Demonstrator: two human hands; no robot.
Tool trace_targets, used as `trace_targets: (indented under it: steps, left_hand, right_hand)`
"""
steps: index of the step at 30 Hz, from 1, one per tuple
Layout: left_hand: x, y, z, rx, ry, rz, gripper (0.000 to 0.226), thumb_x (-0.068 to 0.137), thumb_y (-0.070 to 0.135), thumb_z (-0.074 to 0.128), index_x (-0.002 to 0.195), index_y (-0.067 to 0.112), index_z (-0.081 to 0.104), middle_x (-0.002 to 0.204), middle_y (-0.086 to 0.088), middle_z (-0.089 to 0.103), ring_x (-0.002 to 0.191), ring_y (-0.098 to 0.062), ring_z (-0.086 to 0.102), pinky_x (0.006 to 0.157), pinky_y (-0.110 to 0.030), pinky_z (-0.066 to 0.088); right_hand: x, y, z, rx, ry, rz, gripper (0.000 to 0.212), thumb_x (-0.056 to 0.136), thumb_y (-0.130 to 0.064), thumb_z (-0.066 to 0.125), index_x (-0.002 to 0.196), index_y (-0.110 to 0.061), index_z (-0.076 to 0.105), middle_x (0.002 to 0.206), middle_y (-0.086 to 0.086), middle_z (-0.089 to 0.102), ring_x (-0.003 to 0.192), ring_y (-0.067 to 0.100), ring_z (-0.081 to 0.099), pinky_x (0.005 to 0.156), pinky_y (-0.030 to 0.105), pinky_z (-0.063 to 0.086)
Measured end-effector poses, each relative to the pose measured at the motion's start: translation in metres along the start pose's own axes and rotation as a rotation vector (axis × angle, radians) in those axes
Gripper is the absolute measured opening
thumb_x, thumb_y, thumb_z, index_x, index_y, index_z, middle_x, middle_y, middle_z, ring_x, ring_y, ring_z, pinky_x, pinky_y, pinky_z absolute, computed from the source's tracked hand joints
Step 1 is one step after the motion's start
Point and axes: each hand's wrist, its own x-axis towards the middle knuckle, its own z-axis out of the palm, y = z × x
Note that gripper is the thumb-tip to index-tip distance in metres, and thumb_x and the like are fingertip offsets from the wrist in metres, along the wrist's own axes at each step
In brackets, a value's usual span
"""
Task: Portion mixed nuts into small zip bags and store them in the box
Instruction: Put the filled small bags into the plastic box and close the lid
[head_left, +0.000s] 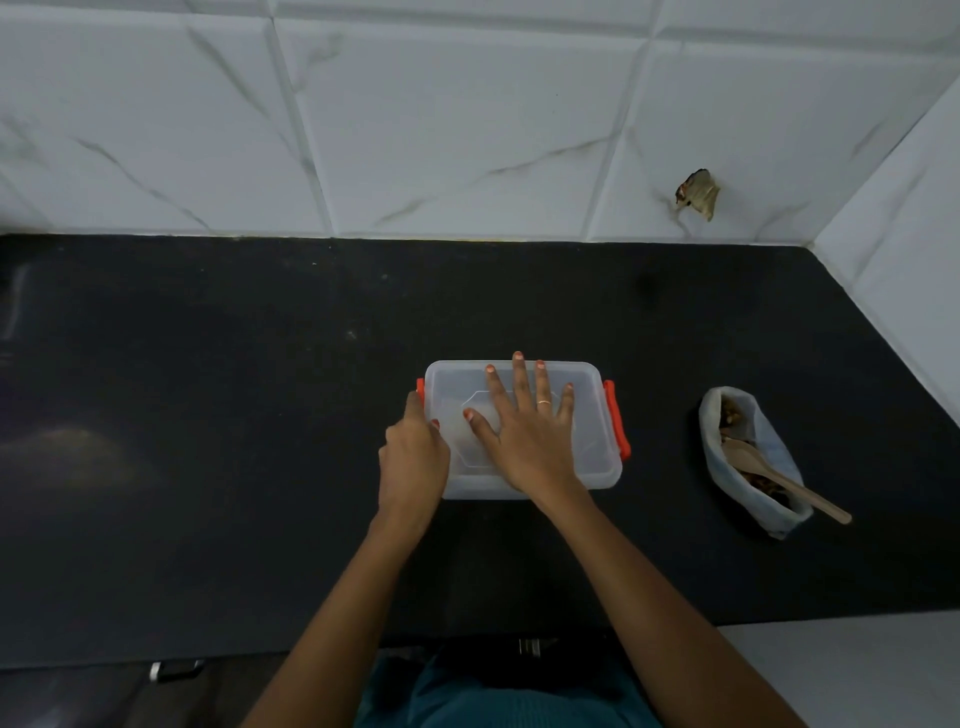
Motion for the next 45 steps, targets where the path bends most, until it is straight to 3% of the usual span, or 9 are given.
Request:
trace_targets:
  steps: [3,5,8,10,13,18,27,35,45]
  left_hand:
    - [0.000,-0.001,0.002,0.000,-0.001,-0.013,0.049,0.098,0.017,0.039,0.145,0.014,0.025,0.131,-0.011,0.052,0.113,-0.025,0.057,0.088,-0.042,0.051]
    - [0.001,-0.002,0.002,-0.036,-0.020,-0.033,0.049,0.098,0.016,0.040,0.145,0.013,0.026,0.134,-0.011,0.049,0.117,-0.026,0.054,0.093,-0.045,0.050]
    - [0.004,-0.001,-0.003,-0.173,-0.108,-0.096,0.051,0.097,0.019,0.043,0.144,0.015,0.024,0.138,-0.010,0.044,0.122,-0.027,0.049,0.094,-0.041,0.045]
    - [0.005,-0.001,-0.007,-0.345,-0.189,-0.185,0.057,0.095,0.022,0.047,0.145,0.018,0.020,0.140,-0.008,0.041,0.120,-0.026,0.048,0.086,-0.036,0.044]
    - [0.005,-0.003,-0.009,-0.505,-0.231,-0.241,0.058,0.093,0.024,0.052,0.143,0.020,0.025,0.138,-0.008,0.044,0.109,-0.021,0.051,0.082,-0.035,0.046]
    - [0.006,-0.004,-0.004,-0.591,-0.203,-0.252,0.055,0.093,0.021,0.051,0.143,0.019,0.026,0.135,-0.008,0.045,0.103,-0.019,0.051,0.079,-0.034,0.047]
    - [0.023,-0.001,-0.001,-0.604,-0.159,-0.228,0.055,0.094,0.021,0.050,0.144,0.018,0.028,0.134,-0.007,0.047,0.103,-0.019,0.053,0.081,-0.036,0.048]
    - [0.089,0.028,-0.010,-0.587,-0.106,-0.159,0.048,0.095,0.020,0.048,0.141,0.015,0.034,0.132,-0.008,0.050,0.111,-0.024,0.054,0.093,-0.043,0.047]
    - [0.165,0.057,-0.005,-0.596,-0.056,-0.148,0.044,0.097,0.017,0.045,0.139,0.011,0.035,0.131,-0.010,0.050,0.103,-0.019,0.051,0.085,-0.035,0.045]
  right_hand:
    - [0.001,0.000,-0.003,0.021,-0.007,-0.005,0.065,0.094,-0.056,0.023,0.147,-0.030,-0.003,0.156,0.003,-0.013,0.143,0.026,-0.013,0.111,0.053,-0.009]
    - [0.002,0.005,-0.009,0.163,-0.014,-0.015,0.059,0.095,-0.048,0.034,0.147,-0.027,0.014,0.157,0.001,-0.003,0.144,0.023,-0.006,0.113,0.048,-0.007]
    - [-0.004,0.023,-0.022,0.625,0.143,0.057,0.038,0.094,-0.024,0.051,0.131,-0.018,0.049,0.150,0.001,0.030,0.139,0.014,0.021,0.114,0.031,0.012]
    - [-0.010,0.042,-0.027,0.645,0.295,0.115,0.031,0.091,-0.017,0.055,0.123,-0.014,0.057,0.139,0.001,0.043,0.131,0.013,0.034,0.109,0.025,0.023]
    - [-0.013,0.070,-0.028,0.643,0.340,0.217,0.037,0.088,-0.016,0.059,0.125,-0.013,0.054,0.132,0.005,0.048,0.125,0.020,0.043,0.103,0.029,0.033]
    - [-0.020,0.082,-0.016,1.049,0.066,0.403,0.063,0.092,-0.027,0.054,0.146,-0.021,0.022,0.145,0.002,0.037,0.129,0.020,0.041,0.099,0.033,0.038]
    - [-0.006,0.085,-0.013,1.190,0.140,0.403,0.054,0.092,-0.025,0.054,0.142,-0.020,0.034,0.131,-0.002,0.050,0.112,0.013,0.051,0.085,0.025,0.043]
    - [0.059,0.089,-0.036,1.201,0.204,0.346,0.046,0.091,-0.024,0.055,0.135,-0.014,0.044,0.125,0.003,0.057,0.110,0.017,0.057,0.095,0.037,0.048]
    - [0.151,0.095,-0.051,1.189,0.175,0.318,0.048,0.093,-0.022,0.052,0.139,-0.011,0.040,0.131,0.006,0.053,0.115,0.020,0.053,0.087,0.025,0.045]
